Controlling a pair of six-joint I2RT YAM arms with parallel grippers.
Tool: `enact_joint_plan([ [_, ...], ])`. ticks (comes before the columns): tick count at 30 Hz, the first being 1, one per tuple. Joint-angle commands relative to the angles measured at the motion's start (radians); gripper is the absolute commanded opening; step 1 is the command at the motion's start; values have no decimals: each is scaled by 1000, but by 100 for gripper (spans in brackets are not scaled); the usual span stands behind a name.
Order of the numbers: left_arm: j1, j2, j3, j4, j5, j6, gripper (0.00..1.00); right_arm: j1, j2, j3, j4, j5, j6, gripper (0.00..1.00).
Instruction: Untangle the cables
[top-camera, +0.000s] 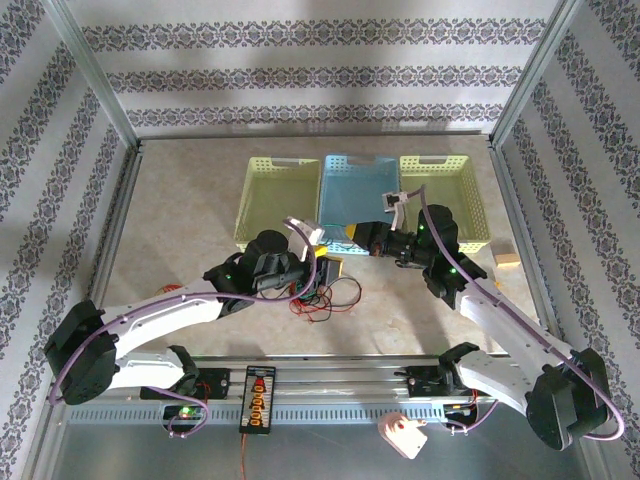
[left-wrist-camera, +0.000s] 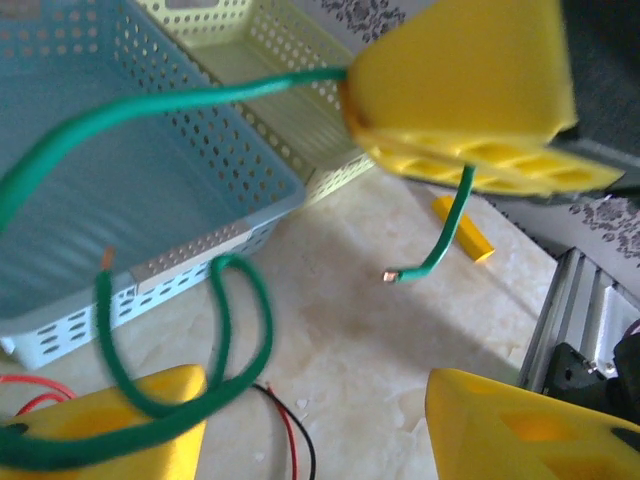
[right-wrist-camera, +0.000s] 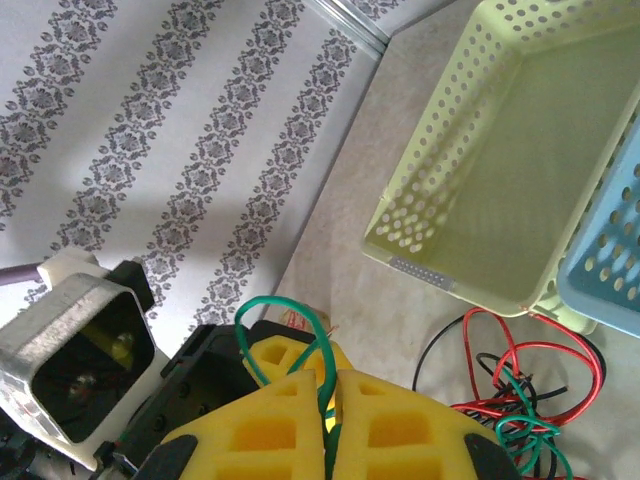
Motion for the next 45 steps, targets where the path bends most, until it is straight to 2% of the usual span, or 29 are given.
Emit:
enact_joint_plan([
  [1, 39, -27, -10, 122, 18, -50, 56, 7, 1, 21, 48, -9, 6, 0],
  [6, 100, -31, -38, 179, -11, -113, 36, 10, -9, 12, 49, -19, 4, 0],
  [10, 121, 1, -14, 165, -23, -111, 12, 10, -26, 0, 49, -13, 8, 0],
  [12, 125, 18, 2, 147, -22, -102, 8, 7, -34, -4, 47, -6, 11, 0],
  [15, 127, 31, 25, 79, -64, -85, 6, -6, -57, -15, 42, 15, 16, 0],
  [19, 136, 16, 19, -19, -255, -108, 1, -38, -98, -33, 22, 27, 16, 0],
  [22, 152, -26, -27, 9, -310, -140, 0, -50, -115, -32, -23, 26, -6, 0],
  [24, 161, -55, -41, 6, -328, -135, 0, -49, -128, -20, -103, 68, -51, 0],
  [27, 169, -83, -17, -75, -345, -75, 0, -50, -159, 0, -221, 202, -122, 0],
  [31, 169, -70, 62, -266, -293, 64, 0, -48, -180, 38, -342, 368, -196, 0],
  [36, 169, -11, 128, -476, -220, 188, 0, -25, -173, 101, -434, 466, -288, 0],
  [41, 169, 18, 145, -593, -35, 283, 0, -28, -157, 136, -468, 590, -304, 0],
  [45, 169, 0, 131, -602, 50, 305, 0, -59, -89, 171, -457, 633, -286, 0],
])
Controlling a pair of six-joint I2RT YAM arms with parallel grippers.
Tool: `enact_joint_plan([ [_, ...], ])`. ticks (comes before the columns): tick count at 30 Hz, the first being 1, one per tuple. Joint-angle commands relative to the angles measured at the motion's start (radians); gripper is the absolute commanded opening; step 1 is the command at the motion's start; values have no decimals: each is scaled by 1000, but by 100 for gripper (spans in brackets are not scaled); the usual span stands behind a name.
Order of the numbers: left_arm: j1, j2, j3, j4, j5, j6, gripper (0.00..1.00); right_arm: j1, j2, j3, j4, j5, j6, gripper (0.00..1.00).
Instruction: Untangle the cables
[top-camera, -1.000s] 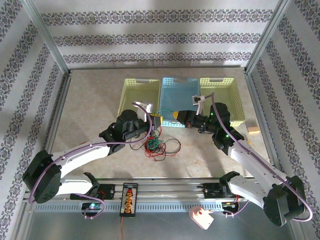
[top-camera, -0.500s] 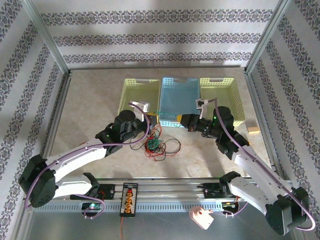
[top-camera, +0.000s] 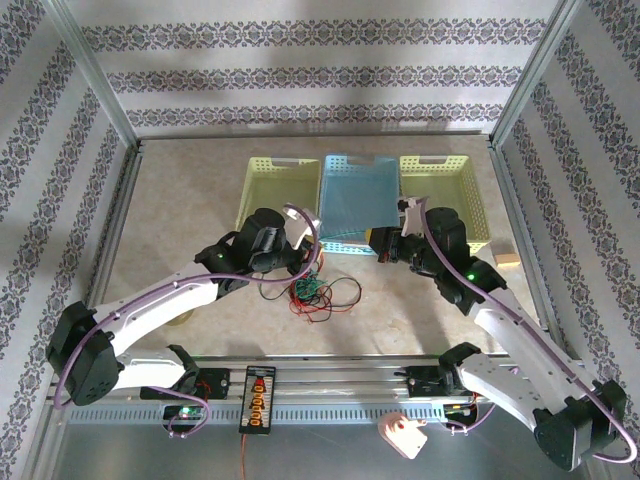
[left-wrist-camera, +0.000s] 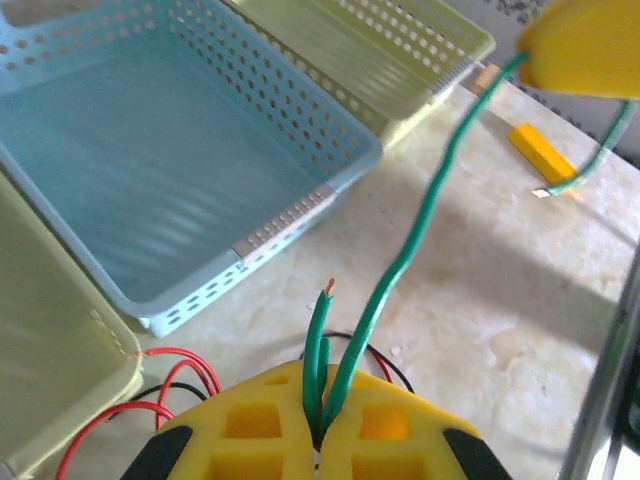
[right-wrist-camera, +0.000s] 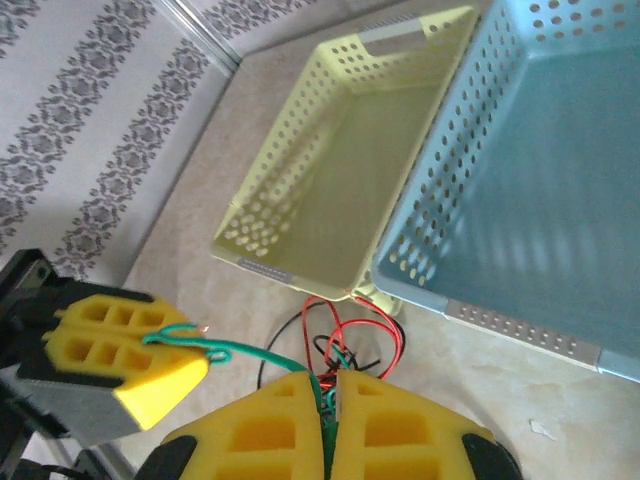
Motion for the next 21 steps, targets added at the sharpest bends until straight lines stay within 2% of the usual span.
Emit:
enact_joint_plan([
  [1, 57, -34, -41, -224, 0, 48, 0, -85, 50, 67, -5, 295, -12, 0],
  [2, 57, -54, -61, -196, -1, 35, 4, -101, 78, 76, 12, 270, -9, 0],
  [7, 86, -137, -132, -70, -65, -74, 64, -184, 221, 103, 154, 157, 55, 0],
  [8, 95, -148, -148, -52, -105, -109, 69, -198, 245, 103, 194, 142, 73, 0],
  [10, 115, -164, -175, -35, -191, -178, 77, -222, 298, 114, 258, 127, 100, 0],
  [13, 139, -161, -207, -35, -256, -261, 81, -239, 404, 157, 306, 108, 105, 0],
  [21, 138, -124, -231, -92, -221, -310, 86, -221, 712, 290, 344, 74, 138, 0],
])
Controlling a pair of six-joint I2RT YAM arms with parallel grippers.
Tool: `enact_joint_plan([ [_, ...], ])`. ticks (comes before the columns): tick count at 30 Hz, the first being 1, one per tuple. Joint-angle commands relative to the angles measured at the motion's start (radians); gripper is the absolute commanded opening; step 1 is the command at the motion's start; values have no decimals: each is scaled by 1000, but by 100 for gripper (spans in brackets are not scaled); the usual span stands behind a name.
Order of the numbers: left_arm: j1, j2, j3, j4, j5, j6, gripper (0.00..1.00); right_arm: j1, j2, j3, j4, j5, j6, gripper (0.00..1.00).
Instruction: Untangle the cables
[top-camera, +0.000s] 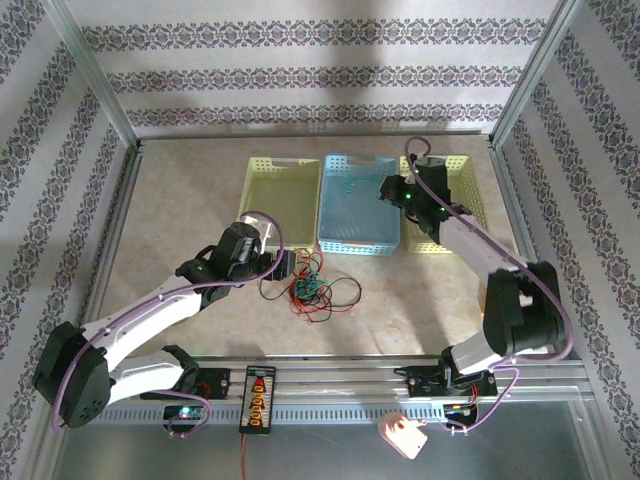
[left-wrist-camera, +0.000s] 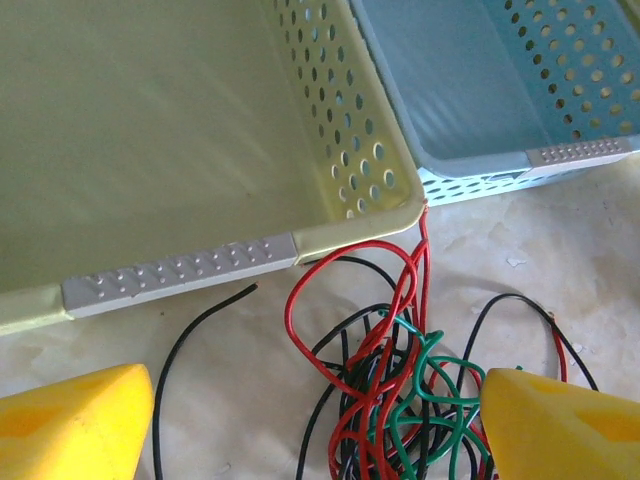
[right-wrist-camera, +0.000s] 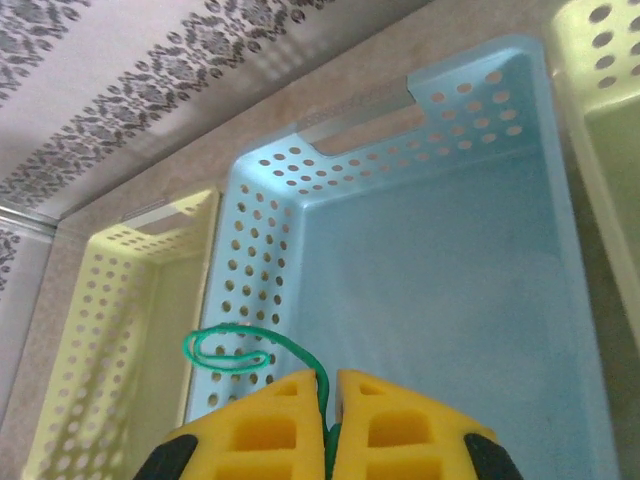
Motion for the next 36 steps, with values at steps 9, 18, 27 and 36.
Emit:
enact_joint_plan([
  [9, 4, -14, -85, -58, 55, -47, 88, 80, 107, 50, 38, -7, 10, 47],
  [18, -15, 52, -84, -27, 113, -47, 86, 226, -122, -16, -188, 53, -160, 54],
  [27, -40, 116, -90, 14, 126, -52, 81, 499, -176, -130, -399, -22, -223, 52],
  [36, -48, 189, -87, 71, 113, -71, 65, 511, 2, -49, -453, -58, -274, 51],
])
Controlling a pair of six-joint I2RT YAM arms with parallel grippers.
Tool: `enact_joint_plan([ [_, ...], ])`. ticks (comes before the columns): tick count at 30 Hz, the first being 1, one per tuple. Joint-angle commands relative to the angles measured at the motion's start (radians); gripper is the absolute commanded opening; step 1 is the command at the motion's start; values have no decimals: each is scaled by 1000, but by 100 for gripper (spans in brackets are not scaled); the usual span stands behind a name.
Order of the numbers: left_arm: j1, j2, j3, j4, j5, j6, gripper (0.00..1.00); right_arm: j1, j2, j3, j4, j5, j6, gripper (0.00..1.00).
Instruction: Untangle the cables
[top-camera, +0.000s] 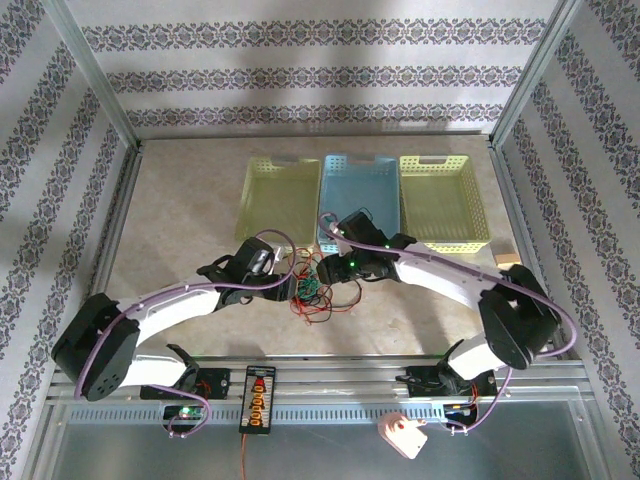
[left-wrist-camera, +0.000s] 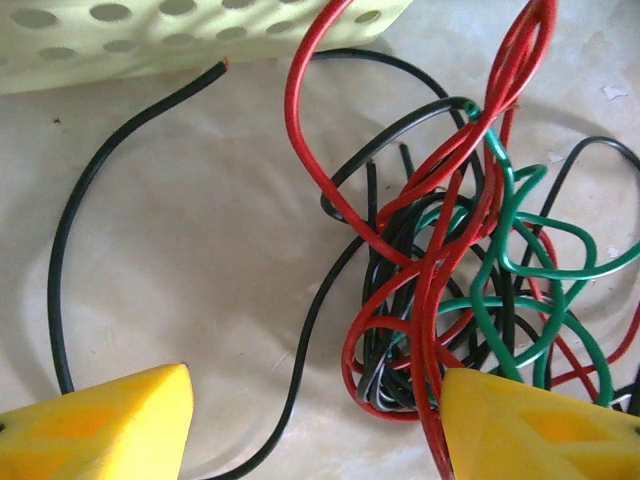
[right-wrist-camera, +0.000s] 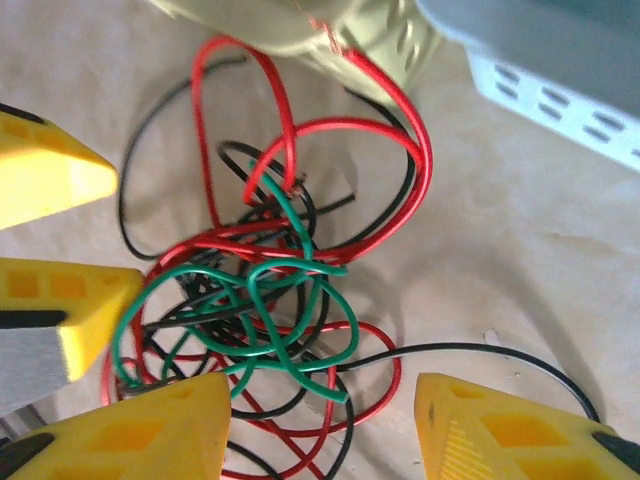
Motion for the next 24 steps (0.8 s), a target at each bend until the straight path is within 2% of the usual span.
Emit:
enact_joint_plan([
  [1, -17, 18, -1, 54, -1, -22, 65, -2, 55, 43, -37, -25, -37, 50],
  [7, -29, 31, -12, 79, -21, -41, 62, 0, 113, 66, -32, -45, -51, 47],
  [11, -35, 37, -17, 82, -35, -45, 61, -1, 123, 64, -35, -51, -54, 39],
  [24, -54, 45, -26, 97, -73, -40, 60, -24, 132, 20, -38, -93, -50, 43],
])
